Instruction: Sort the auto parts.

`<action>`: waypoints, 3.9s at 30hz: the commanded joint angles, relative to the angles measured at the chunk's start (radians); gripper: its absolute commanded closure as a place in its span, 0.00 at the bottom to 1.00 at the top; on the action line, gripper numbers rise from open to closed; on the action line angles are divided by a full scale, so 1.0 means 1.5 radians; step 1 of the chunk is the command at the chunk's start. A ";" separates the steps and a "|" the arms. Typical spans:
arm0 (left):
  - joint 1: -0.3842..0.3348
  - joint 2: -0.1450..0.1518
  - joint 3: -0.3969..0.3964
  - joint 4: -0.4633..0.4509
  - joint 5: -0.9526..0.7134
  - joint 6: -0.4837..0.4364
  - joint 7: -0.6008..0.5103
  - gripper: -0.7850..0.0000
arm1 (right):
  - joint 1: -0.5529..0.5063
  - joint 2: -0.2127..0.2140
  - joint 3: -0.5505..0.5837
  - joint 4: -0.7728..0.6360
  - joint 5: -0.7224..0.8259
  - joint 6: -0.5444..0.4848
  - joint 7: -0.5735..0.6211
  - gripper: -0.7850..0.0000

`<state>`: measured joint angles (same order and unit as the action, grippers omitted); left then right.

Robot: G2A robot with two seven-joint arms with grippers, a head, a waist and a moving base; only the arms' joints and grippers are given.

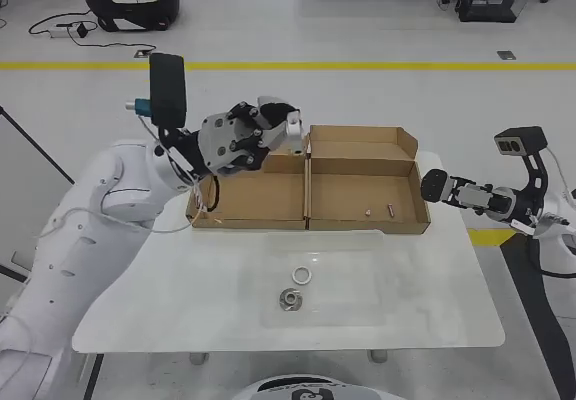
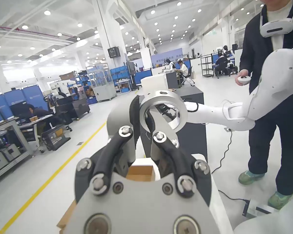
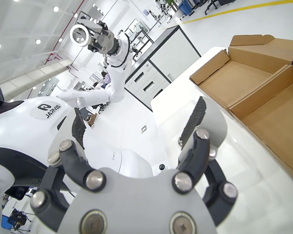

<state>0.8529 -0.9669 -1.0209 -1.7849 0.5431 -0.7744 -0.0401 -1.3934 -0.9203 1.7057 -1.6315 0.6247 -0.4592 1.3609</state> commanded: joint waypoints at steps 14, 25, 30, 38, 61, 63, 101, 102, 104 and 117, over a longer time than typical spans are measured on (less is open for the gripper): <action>-0.153 -0.047 0.151 0.175 0.083 0.048 -0.249 1.00 | 0.000 0.000 0.000 0.000 0.000 0.000 0.000 0.00; -0.201 -0.075 0.238 0.249 0.202 0.023 -0.362 1.00 | 0.000 0.000 0.000 0.000 0.000 0.000 0.000 0.00; -0.227 -0.097 0.281 0.290 0.227 0.013 -0.392 1.00 | 0.000 0.000 0.000 0.000 0.000 0.000 0.000 0.00; -0.261 -0.138 0.343 0.370 0.242 0.006 -0.408 1.00 | 0.000 0.000 0.000 0.000 0.000 0.000 0.000 0.00; -0.284 -0.203 0.407 0.465 0.313 0.045 -0.373 1.00 | 0.000 0.000 0.000 0.000 0.000 0.000 0.000 0.00; -0.281 -0.205 0.407 0.476 0.323 0.060 -0.397 1.00 | 0.000 0.000 0.000 0.000 0.000 0.000 0.000 0.00; -0.292 -0.333 0.482 0.628 0.315 0.124 -0.603 1.00 | 0.000 0.000 0.000 0.000 0.000 0.000 0.000 0.00; -0.293 -0.340 0.486 0.636 0.317 0.123 -0.600 1.00 | 0.000 0.000 0.000 0.000 0.000 0.000 0.000 0.00; -0.295 -0.352 0.492 0.654 0.325 0.122 -0.592 1.00 | 0.000 0.000 0.000 0.000 0.000 0.000 0.000 0.00; -0.301 -0.414 0.516 0.785 0.375 0.116 -0.528 1.00 | 0.000 0.000 0.000 0.000 0.000 0.000 0.000 0.00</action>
<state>0.4022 -1.5800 -0.2487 -0.6229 1.1014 -0.5984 -0.8405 -1.3934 -0.9203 1.7057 -1.6315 0.6247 -0.4592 1.3609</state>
